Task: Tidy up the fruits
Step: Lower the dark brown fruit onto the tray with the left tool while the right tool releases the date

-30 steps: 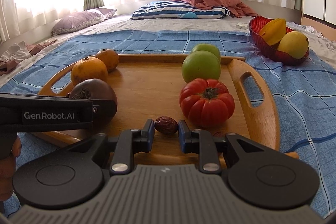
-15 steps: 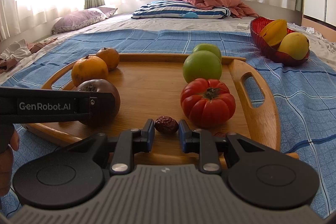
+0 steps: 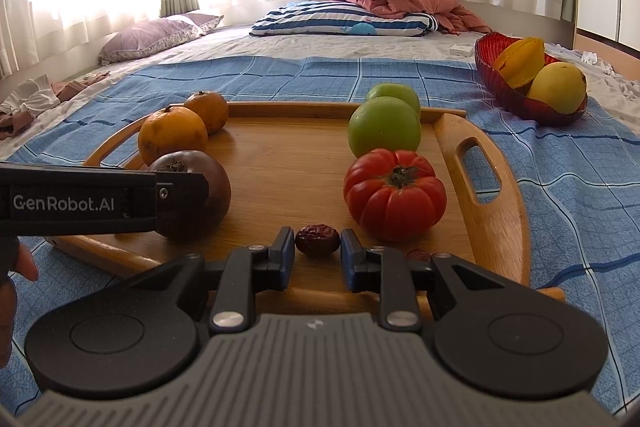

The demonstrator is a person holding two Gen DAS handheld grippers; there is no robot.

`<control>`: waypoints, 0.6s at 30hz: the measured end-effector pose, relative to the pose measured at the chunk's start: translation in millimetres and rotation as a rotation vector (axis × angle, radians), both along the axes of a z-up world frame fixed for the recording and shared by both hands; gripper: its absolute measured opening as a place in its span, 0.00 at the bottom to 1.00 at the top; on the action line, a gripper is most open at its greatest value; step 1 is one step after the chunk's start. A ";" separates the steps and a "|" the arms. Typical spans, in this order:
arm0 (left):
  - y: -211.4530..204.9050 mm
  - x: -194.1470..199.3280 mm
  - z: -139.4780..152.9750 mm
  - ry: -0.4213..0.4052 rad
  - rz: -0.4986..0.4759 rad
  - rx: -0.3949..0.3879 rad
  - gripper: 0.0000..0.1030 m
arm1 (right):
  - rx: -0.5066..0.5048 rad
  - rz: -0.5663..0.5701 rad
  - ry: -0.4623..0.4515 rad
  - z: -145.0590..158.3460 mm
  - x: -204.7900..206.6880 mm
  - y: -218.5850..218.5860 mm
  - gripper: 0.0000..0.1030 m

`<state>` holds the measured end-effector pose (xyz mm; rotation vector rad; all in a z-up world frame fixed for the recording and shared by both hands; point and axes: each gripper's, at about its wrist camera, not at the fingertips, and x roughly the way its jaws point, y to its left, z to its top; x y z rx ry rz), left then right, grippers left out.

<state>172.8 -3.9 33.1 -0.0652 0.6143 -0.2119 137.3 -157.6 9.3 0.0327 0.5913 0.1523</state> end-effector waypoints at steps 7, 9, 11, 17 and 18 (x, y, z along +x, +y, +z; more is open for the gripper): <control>3.2 -7.4 3.6 -0.010 0.009 0.002 0.80 | 0.000 -0.006 -0.011 4.4 -7.7 -0.8 0.38; 4.2 -10.1 4.9 -0.015 0.010 0.003 0.81 | 0.000 -0.007 -0.014 5.8 -10.0 -1.3 0.41; 4.9 -12.8 6.0 -0.019 0.010 0.002 0.81 | 0.002 -0.005 -0.018 7.3 -12.4 -2.0 0.48; 4.1 -20.4 8.1 -0.025 0.007 0.008 0.83 | 0.008 -0.004 -0.031 11.4 -18.8 -2.5 0.50; 4.2 -21.8 8.3 -0.027 0.008 0.007 0.83 | 0.010 -0.005 -0.031 11.9 -19.3 -3.0 0.50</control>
